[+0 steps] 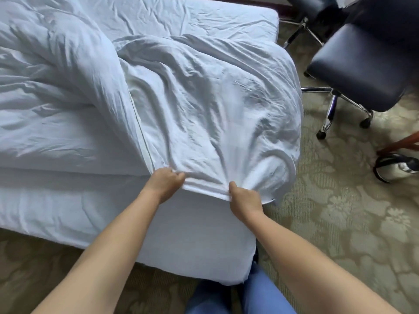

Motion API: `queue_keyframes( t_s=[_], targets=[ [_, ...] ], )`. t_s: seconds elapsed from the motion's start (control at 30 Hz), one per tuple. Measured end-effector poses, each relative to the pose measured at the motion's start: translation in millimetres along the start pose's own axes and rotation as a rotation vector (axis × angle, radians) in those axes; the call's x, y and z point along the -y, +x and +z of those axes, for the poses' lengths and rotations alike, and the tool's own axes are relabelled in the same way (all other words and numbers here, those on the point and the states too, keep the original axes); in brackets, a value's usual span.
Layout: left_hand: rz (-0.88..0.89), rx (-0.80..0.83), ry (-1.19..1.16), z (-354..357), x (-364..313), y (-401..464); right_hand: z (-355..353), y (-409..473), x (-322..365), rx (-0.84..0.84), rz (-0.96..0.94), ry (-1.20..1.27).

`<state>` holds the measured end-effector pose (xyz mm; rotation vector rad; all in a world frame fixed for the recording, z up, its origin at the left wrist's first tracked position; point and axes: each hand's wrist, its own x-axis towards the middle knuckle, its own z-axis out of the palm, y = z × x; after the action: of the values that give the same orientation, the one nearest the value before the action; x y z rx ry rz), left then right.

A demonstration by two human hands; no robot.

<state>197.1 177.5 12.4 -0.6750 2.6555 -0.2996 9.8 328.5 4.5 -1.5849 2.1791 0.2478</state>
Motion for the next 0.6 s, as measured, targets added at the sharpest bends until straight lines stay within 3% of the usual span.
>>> queue_keyframes(
  t_s=[0.1, 0.17, 0.23, 0.33, 0.6],
  targets=[
    [-0.039, 0.063, -0.126, -10, 2, -3, 11, -5, 8, 0.417, -0.016, -0.038],
    [-0.128, 0.176, -0.174, -13, 0, -7, 13, -5, 12, 0.566, -0.028, -0.055],
    [-0.145, 0.364, -0.206, -12, -2, -13, 14, -7, 16, 0.535, -0.041, -0.008],
    [-0.201, 0.789, -0.383, -8, -4, -31, 5, -11, 24, 0.455, -0.076, 0.073],
    [-0.297, 0.581, -0.473, -52, 0, -64, -25, -4, 56, 0.163, -0.136, 0.241]
  ],
)
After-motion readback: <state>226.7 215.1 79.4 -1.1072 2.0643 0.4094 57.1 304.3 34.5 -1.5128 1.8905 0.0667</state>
